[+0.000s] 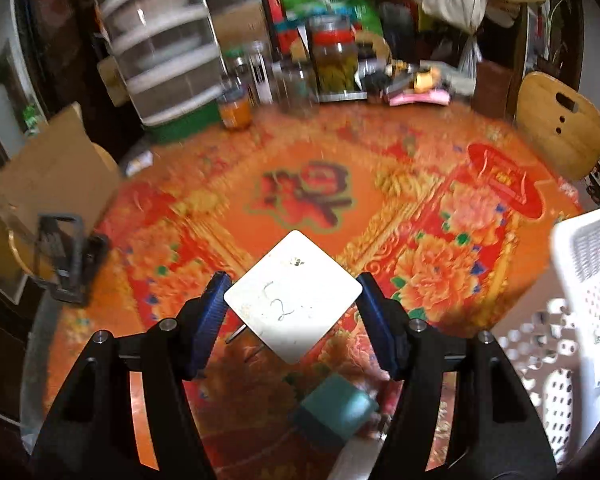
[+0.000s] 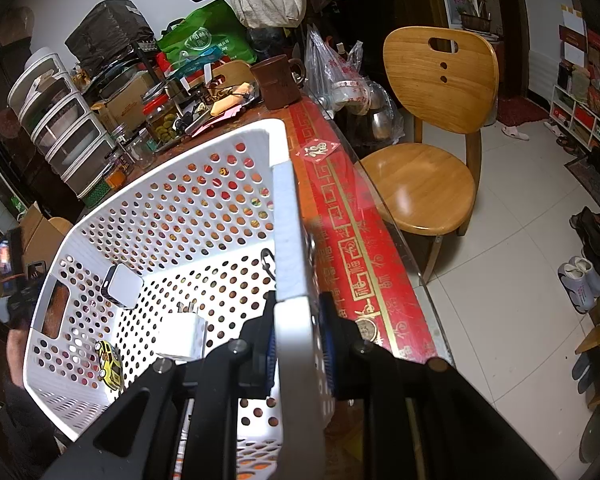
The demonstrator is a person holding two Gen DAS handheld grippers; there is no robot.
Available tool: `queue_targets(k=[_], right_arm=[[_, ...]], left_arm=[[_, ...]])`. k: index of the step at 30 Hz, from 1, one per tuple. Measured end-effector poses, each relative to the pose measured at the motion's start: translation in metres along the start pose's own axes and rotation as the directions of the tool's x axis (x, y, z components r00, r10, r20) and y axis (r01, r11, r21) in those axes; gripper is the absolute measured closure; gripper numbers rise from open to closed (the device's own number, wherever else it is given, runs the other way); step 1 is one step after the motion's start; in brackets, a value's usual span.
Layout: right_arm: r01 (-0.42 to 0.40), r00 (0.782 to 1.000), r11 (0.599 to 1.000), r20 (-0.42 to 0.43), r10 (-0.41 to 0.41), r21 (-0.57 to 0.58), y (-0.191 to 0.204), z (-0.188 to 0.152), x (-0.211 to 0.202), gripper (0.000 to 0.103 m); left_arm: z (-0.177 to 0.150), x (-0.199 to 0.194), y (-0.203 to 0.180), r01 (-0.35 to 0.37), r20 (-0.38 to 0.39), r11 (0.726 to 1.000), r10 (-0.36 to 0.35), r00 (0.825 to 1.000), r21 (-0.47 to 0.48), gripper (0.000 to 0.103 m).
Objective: Organize rigid objects
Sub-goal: 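Carry the labelled white charger over the basket and release it with the left tool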
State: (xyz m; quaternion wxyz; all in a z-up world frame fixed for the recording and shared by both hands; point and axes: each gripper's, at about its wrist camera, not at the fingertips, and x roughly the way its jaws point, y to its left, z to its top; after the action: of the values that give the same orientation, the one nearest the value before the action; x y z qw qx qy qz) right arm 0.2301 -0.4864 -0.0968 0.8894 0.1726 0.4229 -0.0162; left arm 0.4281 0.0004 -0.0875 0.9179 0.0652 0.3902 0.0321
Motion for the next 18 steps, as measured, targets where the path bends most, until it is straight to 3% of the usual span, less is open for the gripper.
queue_targets(k=[4, 10, 18], right_arm=[[-0.001, 1.000, 1.000, 0.002, 0.001, -0.002, 0.000, -0.001, 0.000, 0.085], [-0.001, 1.000, 1.000, 0.002, 0.001, -0.001, 0.000, -0.001, 0.000, 0.085], [-0.002, 1.000, 1.000, 0.002, 0.002, -0.001, 0.000, -0.001, 0.000, 0.085]], left_arm=[[0.003, -0.049, -0.004, -0.016, 0.085, 1.000, 0.014, 0.996, 0.018, 0.041], [0.001, -0.099, -0.030, 0.002, 0.151, 0.996, -0.016, 0.988, 0.091, 0.041], [-0.004, -0.132, -0.072, 0.019, 0.184, 0.987, -0.049, 0.982, 0.162, 0.041]])
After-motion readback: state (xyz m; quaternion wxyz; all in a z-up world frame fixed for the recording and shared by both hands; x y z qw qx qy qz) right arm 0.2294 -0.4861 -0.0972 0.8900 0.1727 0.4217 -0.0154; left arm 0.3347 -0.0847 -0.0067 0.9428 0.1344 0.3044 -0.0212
